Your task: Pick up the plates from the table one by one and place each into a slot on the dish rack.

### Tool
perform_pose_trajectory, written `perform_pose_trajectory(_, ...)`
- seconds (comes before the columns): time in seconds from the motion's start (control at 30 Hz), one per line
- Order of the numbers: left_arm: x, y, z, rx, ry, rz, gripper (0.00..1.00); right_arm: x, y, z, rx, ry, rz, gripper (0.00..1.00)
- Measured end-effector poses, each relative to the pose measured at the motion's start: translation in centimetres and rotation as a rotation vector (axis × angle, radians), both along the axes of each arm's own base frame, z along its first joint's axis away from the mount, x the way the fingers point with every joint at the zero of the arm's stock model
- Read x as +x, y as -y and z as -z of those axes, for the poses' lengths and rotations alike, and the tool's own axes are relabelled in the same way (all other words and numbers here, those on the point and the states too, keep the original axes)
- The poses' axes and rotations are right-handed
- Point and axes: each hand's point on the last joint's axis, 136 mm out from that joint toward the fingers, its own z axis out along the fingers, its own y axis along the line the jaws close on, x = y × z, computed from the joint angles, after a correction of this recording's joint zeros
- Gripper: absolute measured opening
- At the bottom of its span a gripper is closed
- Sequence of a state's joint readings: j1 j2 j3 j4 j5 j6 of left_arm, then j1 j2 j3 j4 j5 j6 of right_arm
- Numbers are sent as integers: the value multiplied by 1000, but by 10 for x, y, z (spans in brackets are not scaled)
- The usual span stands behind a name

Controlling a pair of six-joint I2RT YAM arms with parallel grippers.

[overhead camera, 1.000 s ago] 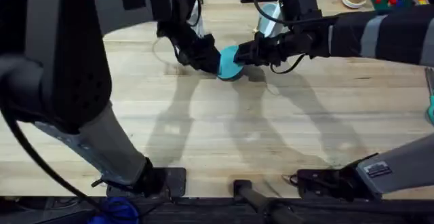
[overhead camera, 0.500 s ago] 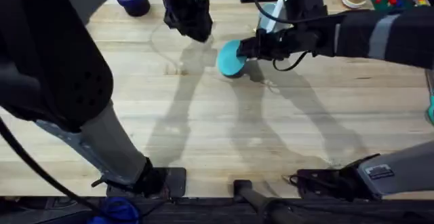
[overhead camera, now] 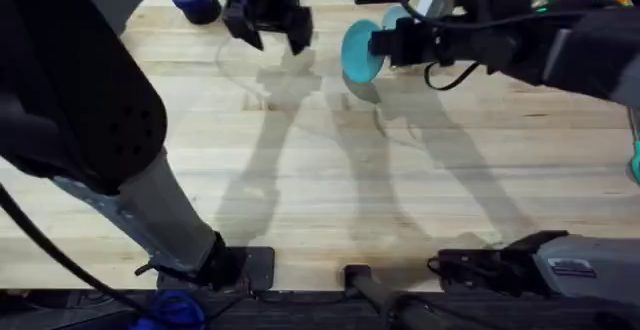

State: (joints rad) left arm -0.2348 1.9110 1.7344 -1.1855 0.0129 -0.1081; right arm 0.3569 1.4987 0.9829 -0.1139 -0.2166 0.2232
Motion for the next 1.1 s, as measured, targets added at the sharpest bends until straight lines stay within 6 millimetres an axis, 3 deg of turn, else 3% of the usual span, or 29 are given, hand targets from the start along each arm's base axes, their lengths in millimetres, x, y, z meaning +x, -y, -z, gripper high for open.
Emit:
perform_pose_trajectory(0.03,0,-1,0,3,1,-1,869,1,2,-7,-10,27,3,32)
perform_pose_trajectory(0.1,1,-1,0,5,4,-3,982,1,7,-20,-31,74,14,32)
perform_pose_trajectory(0.5,4,-1,-1,5,18,-2,994,6,49,-83,-307,377,51,32)
perform_pose_trajectory(0.67,5,0,-1,5,21,-2,994,7,59,-85,-415,424,21,32)
perform_pose_trajectory(1.1,5,-1,-1,5,20,-2,994,16,89,-97,-474,424,51,31)
